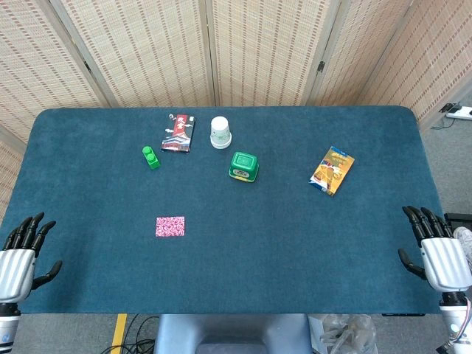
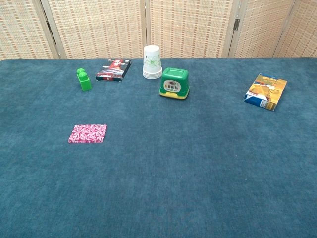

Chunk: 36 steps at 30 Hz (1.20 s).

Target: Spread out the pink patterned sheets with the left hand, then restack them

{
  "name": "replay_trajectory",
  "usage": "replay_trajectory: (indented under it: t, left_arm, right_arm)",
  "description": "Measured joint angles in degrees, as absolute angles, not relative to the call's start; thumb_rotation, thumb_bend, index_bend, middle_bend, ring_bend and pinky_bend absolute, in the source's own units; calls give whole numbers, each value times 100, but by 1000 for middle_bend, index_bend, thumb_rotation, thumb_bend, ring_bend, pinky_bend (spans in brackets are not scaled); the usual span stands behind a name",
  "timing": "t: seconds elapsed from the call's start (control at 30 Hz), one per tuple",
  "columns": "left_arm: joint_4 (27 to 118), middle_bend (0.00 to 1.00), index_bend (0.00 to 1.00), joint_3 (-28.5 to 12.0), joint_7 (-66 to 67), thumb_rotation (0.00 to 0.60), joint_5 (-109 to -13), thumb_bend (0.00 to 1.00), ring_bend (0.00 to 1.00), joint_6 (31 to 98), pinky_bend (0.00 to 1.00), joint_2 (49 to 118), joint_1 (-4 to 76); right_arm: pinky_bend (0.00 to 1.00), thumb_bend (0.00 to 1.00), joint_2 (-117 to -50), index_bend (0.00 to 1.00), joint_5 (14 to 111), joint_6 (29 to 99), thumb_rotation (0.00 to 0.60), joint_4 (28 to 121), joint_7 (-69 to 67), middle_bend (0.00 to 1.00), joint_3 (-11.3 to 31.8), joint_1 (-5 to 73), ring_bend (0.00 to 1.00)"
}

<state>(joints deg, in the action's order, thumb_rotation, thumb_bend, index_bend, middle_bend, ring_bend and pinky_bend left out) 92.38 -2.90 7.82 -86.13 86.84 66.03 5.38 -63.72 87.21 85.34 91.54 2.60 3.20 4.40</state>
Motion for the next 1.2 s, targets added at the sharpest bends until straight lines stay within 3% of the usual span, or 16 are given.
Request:
replay_trajectory:
  t: [0.8,1.03,1.2]
  left_arm:
    - [9171,89,180,-331,768,600,-8623,284,82,8526,167,6696,675]
    - [9130,169,218,-402,720,600,-8714,284,159,8428,181,6723,846]
    - [9038,286,251,-514,606,600,-8815,284,282,8115,286,6761,1204]
  right_arm:
    - [126,378,-6383,35,8766,8645,600,9188,264,154,336,398,76]
    - [126,381,-6398,35,8749,8616,600,9181,246,159,345,408,93]
    - [126,381,-6388,36,8783,8589,600,9205,262,161,353,447,99]
